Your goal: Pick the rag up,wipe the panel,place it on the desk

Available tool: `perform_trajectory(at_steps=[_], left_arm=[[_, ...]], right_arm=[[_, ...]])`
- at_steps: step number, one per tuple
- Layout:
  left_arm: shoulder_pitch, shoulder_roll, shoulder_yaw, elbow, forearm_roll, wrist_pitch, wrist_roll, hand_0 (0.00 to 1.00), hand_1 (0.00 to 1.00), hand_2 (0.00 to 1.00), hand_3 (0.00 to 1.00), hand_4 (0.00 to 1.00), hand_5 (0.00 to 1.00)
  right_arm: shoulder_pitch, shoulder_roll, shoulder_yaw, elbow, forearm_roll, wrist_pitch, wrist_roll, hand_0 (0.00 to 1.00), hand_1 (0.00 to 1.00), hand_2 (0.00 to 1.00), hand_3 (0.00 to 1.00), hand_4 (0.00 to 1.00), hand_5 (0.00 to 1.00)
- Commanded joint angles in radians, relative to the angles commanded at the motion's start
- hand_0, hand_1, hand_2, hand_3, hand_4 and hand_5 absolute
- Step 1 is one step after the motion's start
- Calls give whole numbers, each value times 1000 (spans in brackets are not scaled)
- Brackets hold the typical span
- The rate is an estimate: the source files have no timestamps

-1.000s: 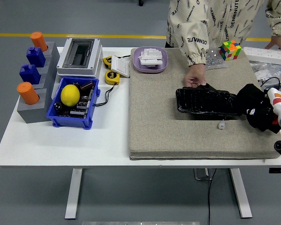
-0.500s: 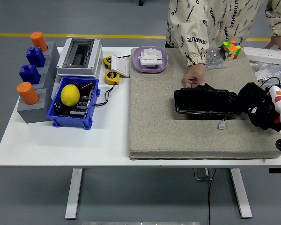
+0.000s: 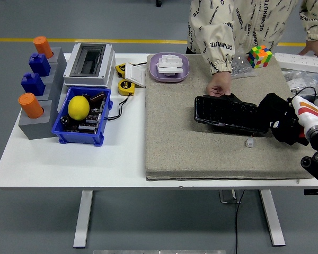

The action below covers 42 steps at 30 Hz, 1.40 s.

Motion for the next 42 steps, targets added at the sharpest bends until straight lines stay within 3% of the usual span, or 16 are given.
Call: perform_trajectory(at_steps=[14,32,42], left_arm=[[5,6,0,1,2,1,0,606,641,655,560,628,443],[2,7,4,2,1,2,1,607,641,655,560,628,443],[-3,9,7,1,3,2,0,607,641,655,562,628,443]], right_arm=[[55,5,-53,38,-5,7,-8,287,409,441,477,963,166],[102,122,-97,27,9,-2,-2,287,409,441,478,964,166],[147,203,-168,31,18,-5,1,287,408,442,479,962,168]])
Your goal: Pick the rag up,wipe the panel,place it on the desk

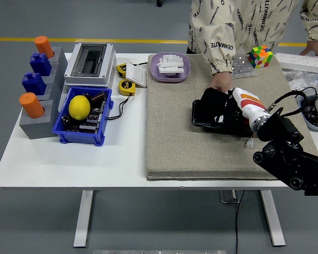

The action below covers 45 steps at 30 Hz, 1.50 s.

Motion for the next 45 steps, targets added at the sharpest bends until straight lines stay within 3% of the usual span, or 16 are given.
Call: perform_trajectory(at_steps=[10,18,31,45], left_arm=[[-2,1,5,1,-3,0,1,607,641,655,561,628,442],[-2,3,3,2,-2,1,1,606,641,655,561,628,442],[-1,1,-3,0,1,0,0,605,640,655,562,628,442],[9,-3,-12,1,0,1,0,605,642,655,561,629,442]], right_arm=[[54,66,-66,19,4,3,-3,287,408,441,478,963,168],[65,79,-74,21,4,3,-3,286,408,441,479,962,170],[23,9,-39,7,4,7,-3,287,408,441,479,962,170],[-48,-102,25,3,-8,15,-5,286,408,441,480,963,170]])
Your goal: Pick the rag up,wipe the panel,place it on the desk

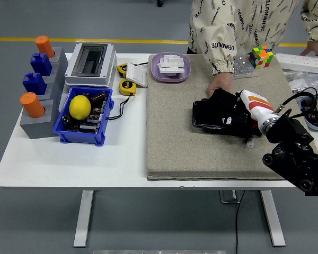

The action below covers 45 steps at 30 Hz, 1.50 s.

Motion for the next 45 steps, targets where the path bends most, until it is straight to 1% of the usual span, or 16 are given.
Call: perform_trajectory(at_steps=[3,6,9,11,13,19,25,29,33,41,45], left_arm=[[2,-1,2,1,-1,0,0,605,642,655,561,629,442],[0,-2,4,-1,-3,-1,0,605,642,655,561,630,443],[0,-1,4,-3,-1,-1,-1,605,642,655,561,630,443],[1,0,4,-2,0,0,0,605,641,655,563,629,441],[5,0,4,0,0,0,0,605,641,655,563,629,441],[7,0,5,0,0,0,0,605,641,654,561,629,440],[3,0,3,-2,1,0,-1,605,642,655,561,629,440],[4,0,0,-1,2,0,-1,605,642,655,561,629,440],[4,-1,-2,0,1,0,0,605,641,655,562,629,440],[3,-2,-5,-1,3,0,-1,605,641,654,563,628,439],[2,-3,-6,-2,4,0,-1,605,641,654,563,628,439]], right_arm=[[-11,-22,3,-10,-2,5,0,286,408,441,480,963,170],[-22,-48,5,-5,-6,9,-1,286,409,442,480,963,170],[-33,-84,7,-3,-10,14,-4,286,409,442,480,963,170],[-38,-100,11,-4,-10,16,-4,286,409,441,479,963,170],[-48,-122,21,-5,-12,19,-5,286,409,441,479,963,170],[-74,-173,55,-5,-21,25,-6,286,409,442,480,963,170],[-91,-216,87,-7,-29,31,-8,287,409,442,480,964,170],[-101,-239,110,-8,-35,34,-9,287,409,442,480,964,170],[-110,-254,133,-7,-40,36,-10,286,409,442,480,963,170],[-120,-263,167,1,-48,37,-11,287,409,442,479,962,172],[-130,-264,196,19,-55,40,-16,287,409,442,479,962,172]])
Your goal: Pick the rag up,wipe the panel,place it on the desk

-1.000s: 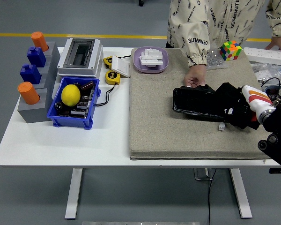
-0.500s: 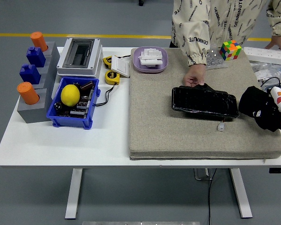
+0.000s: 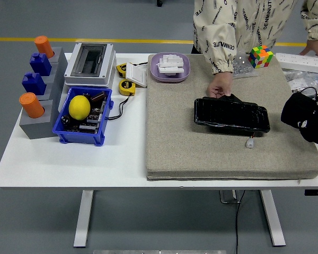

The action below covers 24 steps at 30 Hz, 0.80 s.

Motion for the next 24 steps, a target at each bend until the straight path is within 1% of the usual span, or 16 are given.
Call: perform_trajectory(at_steps=[4,9,11,17,21,24], left_arm=[[1,0,0,1,0,0,0,605,641,655,562,627,437],[0,-1,1,0,0,0,0,606,641,654,562,628,439],[-1,-1,0,0,0,1,0,606,641,654,562,628,439],[-1,0,1,0,1,1,0,605,641,656,562,629,440],[-2,0,0,-1,2,1,0,605,641,655,562,629,440],[-1,-1,-1,-1,2,1,0,605,641,655,562,629,440]], right_arm=[[-17,15,57,24,-6,-2,-13,289,410,442,480,961,175],[-43,33,125,84,24,-19,-51,301,411,442,480,962,176],[-47,32,135,105,41,-24,-65,301,411,442,480,962,176],[-71,15,175,176,166,-42,-105,300,411,443,479,960,179],[-93,-1,202,206,241,-41,-101,300,411,443,479,959,182],[-103,-9,217,209,249,-36,-98,300,411,443,479,959,182]])
